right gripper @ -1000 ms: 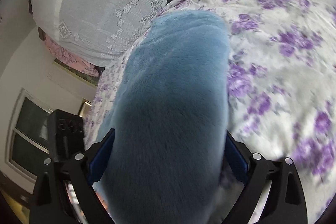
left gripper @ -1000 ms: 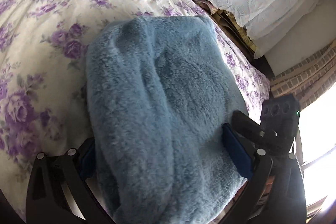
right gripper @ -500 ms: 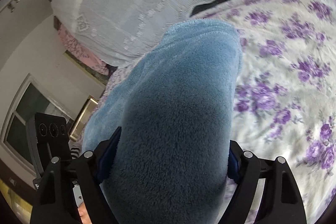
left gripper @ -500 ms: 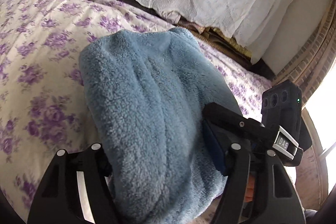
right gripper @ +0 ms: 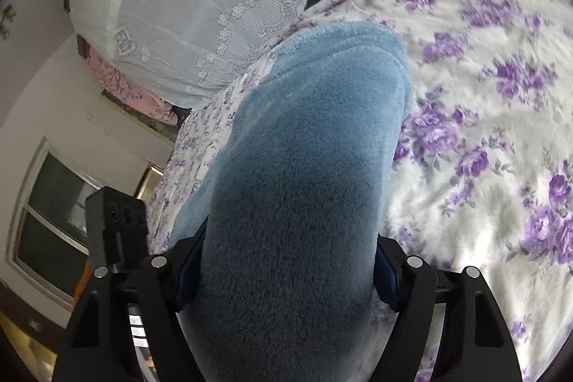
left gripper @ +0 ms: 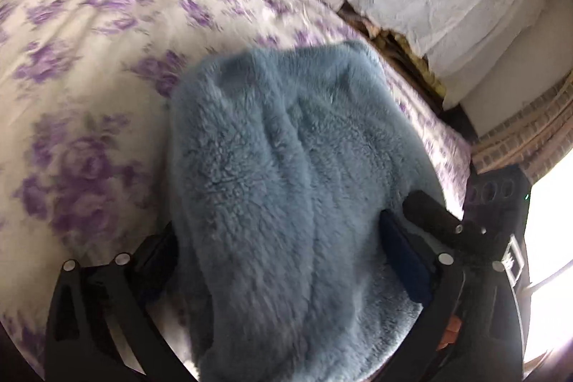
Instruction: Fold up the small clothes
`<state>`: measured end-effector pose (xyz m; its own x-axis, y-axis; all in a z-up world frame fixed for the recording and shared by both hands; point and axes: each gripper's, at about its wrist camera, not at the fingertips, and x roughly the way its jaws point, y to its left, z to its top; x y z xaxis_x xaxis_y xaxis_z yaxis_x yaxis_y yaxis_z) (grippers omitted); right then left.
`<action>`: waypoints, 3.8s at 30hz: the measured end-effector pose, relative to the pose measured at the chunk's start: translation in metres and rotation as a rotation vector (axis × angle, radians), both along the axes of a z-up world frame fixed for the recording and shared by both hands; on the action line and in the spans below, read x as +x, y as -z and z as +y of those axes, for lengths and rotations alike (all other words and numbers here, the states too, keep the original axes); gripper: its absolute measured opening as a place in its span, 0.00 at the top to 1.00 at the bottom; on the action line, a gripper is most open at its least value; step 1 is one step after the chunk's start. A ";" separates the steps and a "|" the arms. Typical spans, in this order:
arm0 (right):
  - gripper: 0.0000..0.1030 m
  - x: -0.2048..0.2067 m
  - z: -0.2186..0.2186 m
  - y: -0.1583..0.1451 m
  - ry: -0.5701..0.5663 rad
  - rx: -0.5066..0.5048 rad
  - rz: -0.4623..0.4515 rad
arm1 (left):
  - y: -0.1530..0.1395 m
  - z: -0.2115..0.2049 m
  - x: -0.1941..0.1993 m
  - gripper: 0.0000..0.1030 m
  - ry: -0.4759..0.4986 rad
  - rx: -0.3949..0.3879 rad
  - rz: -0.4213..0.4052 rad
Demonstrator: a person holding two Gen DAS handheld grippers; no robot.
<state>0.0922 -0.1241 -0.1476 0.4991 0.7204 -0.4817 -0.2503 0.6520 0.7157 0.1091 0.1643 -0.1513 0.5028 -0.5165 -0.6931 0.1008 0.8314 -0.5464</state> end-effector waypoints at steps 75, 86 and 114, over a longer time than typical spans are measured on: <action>0.16 -0.043 0.275 -0.041 -0.361 -0.366 -0.318 | -0.048 0.171 -0.212 0.04 -0.850 0.570 -0.138; 0.15 -0.068 0.245 -0.080 -0.333 -0.335 -0.429 | -0.060 0.157 -0.230 0.04 -0.916 0.658 -0.131; 0.03 -0.131 0.212 -0.113 -0.403 -0.369 -0.492 | -0.120 0.118 -0.289 0.04 -1.031 0.752 -0.124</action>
<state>-0.0385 0.0876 -0.0347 0.4509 0.7276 -0.5170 -0.7568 0.6187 0.2107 -0.1799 0.2825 -0.0313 0.5164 0.6448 -0.5635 -0.7548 0.6535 0.0561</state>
